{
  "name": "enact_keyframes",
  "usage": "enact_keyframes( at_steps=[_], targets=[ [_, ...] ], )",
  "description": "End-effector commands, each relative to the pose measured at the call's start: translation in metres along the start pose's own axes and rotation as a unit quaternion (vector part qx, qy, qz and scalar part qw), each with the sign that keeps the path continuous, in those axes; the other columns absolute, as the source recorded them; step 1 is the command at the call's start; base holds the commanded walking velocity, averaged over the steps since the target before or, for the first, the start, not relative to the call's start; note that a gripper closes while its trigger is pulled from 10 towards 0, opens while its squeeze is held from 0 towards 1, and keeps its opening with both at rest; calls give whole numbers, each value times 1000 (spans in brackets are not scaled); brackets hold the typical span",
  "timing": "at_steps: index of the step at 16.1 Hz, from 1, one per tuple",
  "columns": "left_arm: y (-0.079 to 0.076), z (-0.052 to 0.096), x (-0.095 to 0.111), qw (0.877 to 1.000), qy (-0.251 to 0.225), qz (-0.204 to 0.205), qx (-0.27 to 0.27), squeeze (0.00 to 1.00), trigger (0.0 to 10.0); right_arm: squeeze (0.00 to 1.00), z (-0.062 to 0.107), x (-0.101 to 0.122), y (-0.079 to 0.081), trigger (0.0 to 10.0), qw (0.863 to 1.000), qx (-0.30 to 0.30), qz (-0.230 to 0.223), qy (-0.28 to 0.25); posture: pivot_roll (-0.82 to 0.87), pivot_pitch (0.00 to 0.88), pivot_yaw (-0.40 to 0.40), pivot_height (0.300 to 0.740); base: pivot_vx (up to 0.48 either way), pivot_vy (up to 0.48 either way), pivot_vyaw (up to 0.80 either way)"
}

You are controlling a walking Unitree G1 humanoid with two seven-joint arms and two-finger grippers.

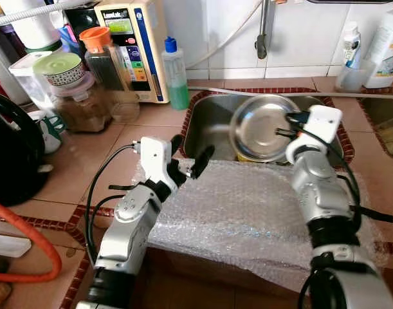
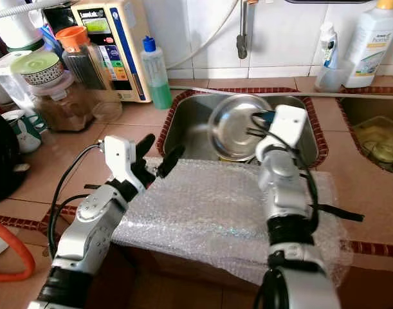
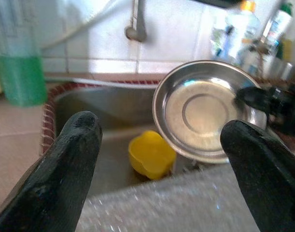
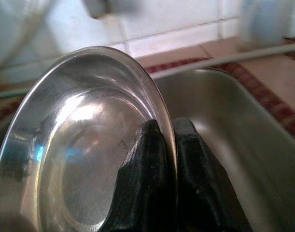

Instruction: Kitchen organization

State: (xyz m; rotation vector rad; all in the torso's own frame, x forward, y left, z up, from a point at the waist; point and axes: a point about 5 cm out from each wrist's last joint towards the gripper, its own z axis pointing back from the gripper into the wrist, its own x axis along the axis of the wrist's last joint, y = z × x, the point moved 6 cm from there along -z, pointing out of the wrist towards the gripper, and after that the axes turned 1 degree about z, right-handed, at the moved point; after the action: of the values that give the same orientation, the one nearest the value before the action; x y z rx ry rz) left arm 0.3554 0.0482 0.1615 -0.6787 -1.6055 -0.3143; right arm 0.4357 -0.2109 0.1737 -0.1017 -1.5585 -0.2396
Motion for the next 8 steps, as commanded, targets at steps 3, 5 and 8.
enact_keyframes(
  at_steps=[3, 5, 8],
  targets=[
    [-9, 5, -7, 999, 25, -10, -26, 1000, 10000, 0, -7, 1, -10, 0, 1000, -8, 18, -3, -288, 58, 154, 740, 0, 0, 0],
    [-16, 7, -9, 999, 32, -13, -40, 1000, 10000, 0, -14, 2, -23, 0, 999, -12, 48, -3, -282, 71, 163, 740, 0, 0, 0],
    [-21, 11, -15, 997, 50, -18, -47, 1000, 10000, 0, -21, 4, -39, 0, 997, -17, 78, 13, -270, 88, 171, 740, 0, 0, 0]
  ],
)
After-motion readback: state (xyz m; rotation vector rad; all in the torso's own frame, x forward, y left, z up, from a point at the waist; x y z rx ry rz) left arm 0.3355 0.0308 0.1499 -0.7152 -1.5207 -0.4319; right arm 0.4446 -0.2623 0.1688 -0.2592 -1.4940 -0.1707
